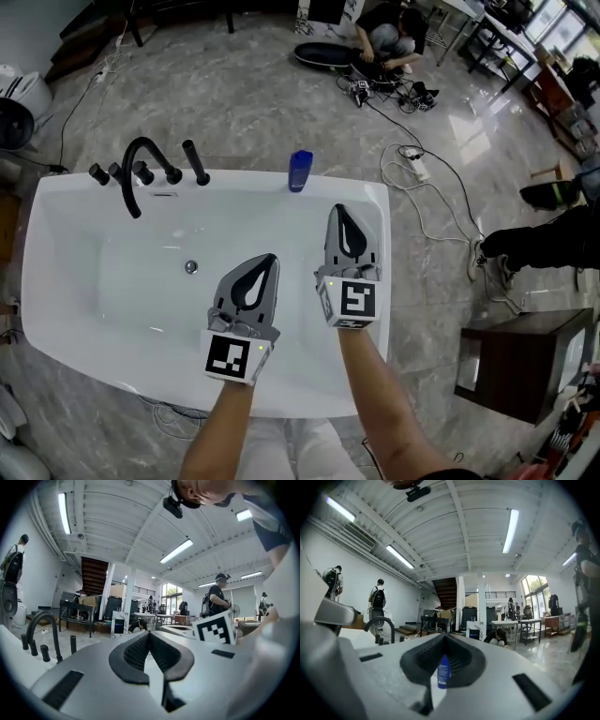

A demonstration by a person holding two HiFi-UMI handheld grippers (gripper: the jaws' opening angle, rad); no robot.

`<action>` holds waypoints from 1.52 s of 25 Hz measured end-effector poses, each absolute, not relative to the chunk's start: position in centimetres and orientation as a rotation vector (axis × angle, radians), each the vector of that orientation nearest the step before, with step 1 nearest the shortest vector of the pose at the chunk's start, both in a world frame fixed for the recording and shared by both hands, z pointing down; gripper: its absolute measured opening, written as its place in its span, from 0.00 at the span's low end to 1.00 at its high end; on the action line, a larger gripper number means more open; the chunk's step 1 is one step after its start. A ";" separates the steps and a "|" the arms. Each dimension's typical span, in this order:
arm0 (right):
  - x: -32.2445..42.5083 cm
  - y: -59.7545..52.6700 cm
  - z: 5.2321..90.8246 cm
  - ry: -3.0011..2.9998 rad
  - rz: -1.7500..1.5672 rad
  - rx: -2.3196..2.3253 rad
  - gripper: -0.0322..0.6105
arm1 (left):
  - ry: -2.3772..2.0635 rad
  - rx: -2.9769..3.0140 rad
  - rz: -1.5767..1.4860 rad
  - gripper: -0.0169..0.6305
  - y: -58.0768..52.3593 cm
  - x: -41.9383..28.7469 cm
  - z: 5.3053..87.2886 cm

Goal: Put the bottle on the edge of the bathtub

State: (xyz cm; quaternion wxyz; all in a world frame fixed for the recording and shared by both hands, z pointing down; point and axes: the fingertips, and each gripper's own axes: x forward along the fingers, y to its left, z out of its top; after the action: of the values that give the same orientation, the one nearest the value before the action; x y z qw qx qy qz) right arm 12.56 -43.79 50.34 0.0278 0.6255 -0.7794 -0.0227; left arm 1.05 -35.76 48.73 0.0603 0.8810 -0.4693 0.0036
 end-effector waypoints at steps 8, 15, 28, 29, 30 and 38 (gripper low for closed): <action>13.9 -32.4 37.5 -2.422 -0.088 1.958 0.05 | -1.498 2.809 -0.024 0.03 -30.5 0.9 36.0; 13.8 -22.9 26.8 -2.418 -0.199 1.951 0.05 | -1.534 2.864 -0.023 0.03 -23.9 1.4 26.7; 10.0 -12.9 18.6 -2.502 -0.281 1.902 0.05 | -1.722 2.830 -0.109 0.03 -14.0 -4.7 18.0; 9.7 -12.6 18.5 -2.504 -0.284 1.900 0.05 | -1.727 2.826 -0.108 0.03 -13.7 -5.2 18.0; 9.5 -12.4 18.6 -2.505 -0.283 1.901 0.05 | -1.726 2.830 -0.100 0.03 -13.4 -5.5 18.1; 8.5 -11.0 20.1 -2.470 -0.266 1.940 0.05 | -1.698 2.847 -0.114 0.03 -12.0 -7.2 19.3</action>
State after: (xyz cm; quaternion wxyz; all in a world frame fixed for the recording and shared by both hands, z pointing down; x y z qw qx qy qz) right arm 8.55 -11.00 20.06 -0.0054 0.6155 -0.7836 -0.0845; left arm -7.22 -11.98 19.34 -0.0874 0.8551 -0.5099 -0.0342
